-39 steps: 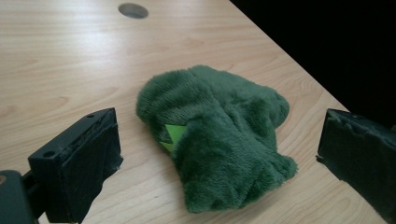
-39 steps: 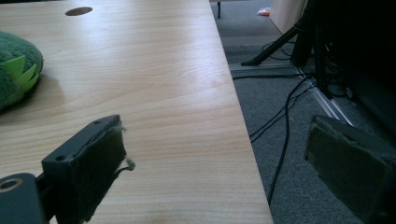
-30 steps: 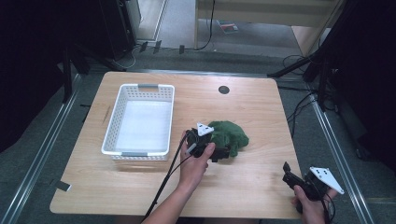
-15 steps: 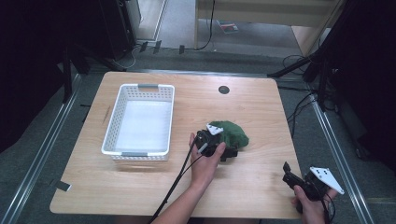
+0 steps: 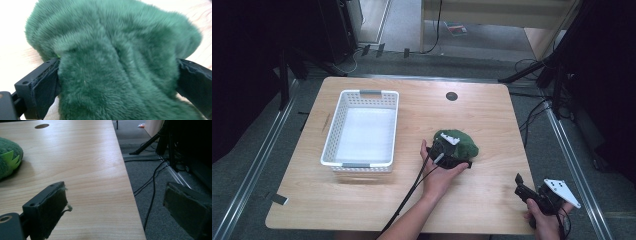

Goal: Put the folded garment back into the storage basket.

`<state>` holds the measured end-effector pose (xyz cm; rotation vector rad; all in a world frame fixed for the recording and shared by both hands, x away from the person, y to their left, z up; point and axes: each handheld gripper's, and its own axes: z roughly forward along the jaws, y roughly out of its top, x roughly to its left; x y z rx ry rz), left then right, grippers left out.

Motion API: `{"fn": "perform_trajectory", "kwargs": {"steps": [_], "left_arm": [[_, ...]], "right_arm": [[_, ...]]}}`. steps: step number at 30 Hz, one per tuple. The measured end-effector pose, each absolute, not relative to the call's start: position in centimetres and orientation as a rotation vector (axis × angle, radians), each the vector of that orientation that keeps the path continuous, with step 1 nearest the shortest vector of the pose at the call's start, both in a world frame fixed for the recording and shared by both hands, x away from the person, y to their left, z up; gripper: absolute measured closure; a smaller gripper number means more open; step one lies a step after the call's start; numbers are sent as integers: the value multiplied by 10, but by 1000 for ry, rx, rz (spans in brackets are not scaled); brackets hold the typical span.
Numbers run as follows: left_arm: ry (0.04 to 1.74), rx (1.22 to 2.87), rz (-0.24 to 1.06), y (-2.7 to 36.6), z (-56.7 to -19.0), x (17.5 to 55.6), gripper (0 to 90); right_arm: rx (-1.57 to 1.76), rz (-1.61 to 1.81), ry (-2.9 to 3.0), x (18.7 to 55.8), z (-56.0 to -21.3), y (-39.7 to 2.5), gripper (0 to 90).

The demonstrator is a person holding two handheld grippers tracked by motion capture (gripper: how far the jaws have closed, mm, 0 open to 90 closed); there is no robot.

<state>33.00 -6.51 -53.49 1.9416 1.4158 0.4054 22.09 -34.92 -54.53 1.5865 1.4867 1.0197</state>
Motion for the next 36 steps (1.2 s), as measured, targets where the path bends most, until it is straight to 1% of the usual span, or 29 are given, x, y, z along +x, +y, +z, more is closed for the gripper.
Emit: {"fn": "perform_trajectory", "kwargs": {"steps": [6,9,11,13,17,20,23,25,32,36], "left_arm": [[1423,1974,393,-65,-541,332,2],[1409,1981,403,-64,-541,331,40],[1401,1980,407,-64,-541,330,84],[1378,1978,416,-63,-540,330,156],[1369,1952,393,-60,-536,331,250],[1356,1943,383,-58,-532,329,301],[1343,1938,380,-55,-528,328,320],[1319,1909,371,-51,-519,325,331],[1275,1889,371,-42,-505,321,334],[1257,1863,378,-31,-491,318,336]], "right_arm": [[1586,1016,1487,221,-545,-349,55],[1582,1016,1490,221,-545,-349,56],[1582,1016,1490,221,-545,-349,56],[1582,1016,1491,221,-545,-349,58],[1589,1018,1488,221,-545,-349,58],[1582,1019,1490,221,-545,-349,59],[1585,1018,1488,221,-545,-349,60],[1581,1015,1490,221,-545,-349,60],[1581,1011,1494,221,-545,-348,64],[1570,1004,1498,221,-545,-347,65]]}}
